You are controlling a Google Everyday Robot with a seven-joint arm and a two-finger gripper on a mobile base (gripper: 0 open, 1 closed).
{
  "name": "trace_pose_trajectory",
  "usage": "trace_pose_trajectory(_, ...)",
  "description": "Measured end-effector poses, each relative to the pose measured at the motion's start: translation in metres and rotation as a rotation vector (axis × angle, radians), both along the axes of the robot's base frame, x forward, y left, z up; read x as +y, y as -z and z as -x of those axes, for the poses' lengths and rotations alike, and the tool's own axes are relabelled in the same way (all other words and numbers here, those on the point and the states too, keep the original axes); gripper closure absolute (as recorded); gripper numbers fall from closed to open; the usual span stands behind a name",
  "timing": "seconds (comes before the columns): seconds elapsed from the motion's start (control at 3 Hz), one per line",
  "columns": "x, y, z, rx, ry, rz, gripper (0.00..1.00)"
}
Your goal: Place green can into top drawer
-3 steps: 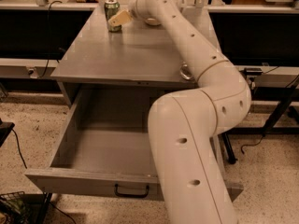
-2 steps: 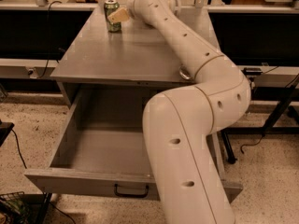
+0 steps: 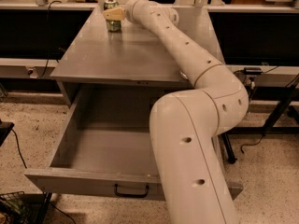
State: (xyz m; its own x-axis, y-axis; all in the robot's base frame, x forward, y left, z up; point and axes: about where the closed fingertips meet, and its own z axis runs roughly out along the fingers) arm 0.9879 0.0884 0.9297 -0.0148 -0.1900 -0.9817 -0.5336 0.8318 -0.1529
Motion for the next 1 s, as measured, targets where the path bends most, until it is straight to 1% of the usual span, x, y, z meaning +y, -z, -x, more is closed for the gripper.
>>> trace_pose_trajectory(0.33,0.029,-0.005,0.009,-0.011,-0.093,-0.032,0.0)
trace_pose_trajectory(0.67,0.061,0.003,0.021,0.025,-0.172,0.041,0.0)
trace_pose_trajectory(1.0,0.064,0.012,0.021,0.062,-0.177,0.133,0.0)
